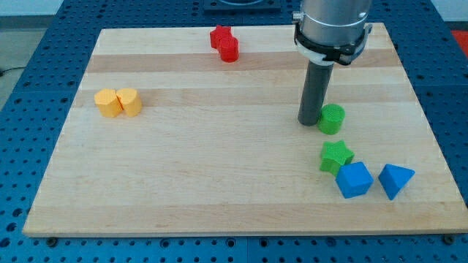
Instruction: Place the green circle above the green star
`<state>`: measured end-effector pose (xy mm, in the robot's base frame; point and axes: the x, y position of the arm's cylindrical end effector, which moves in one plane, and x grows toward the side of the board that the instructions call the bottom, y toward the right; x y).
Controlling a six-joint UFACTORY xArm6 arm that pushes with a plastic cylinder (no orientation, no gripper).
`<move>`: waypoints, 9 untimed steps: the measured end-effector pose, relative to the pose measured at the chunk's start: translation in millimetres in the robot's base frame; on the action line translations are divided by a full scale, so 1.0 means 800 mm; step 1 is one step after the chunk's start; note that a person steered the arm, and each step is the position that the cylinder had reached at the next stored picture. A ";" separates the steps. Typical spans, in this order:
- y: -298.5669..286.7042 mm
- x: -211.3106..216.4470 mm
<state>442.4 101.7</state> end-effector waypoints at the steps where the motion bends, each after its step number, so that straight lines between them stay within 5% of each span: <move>1: -0.006 -0.002; 3: 0.003 -0.051; 6: 0.011 -0.007; 9: 0.022 -0.031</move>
<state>417.3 119.4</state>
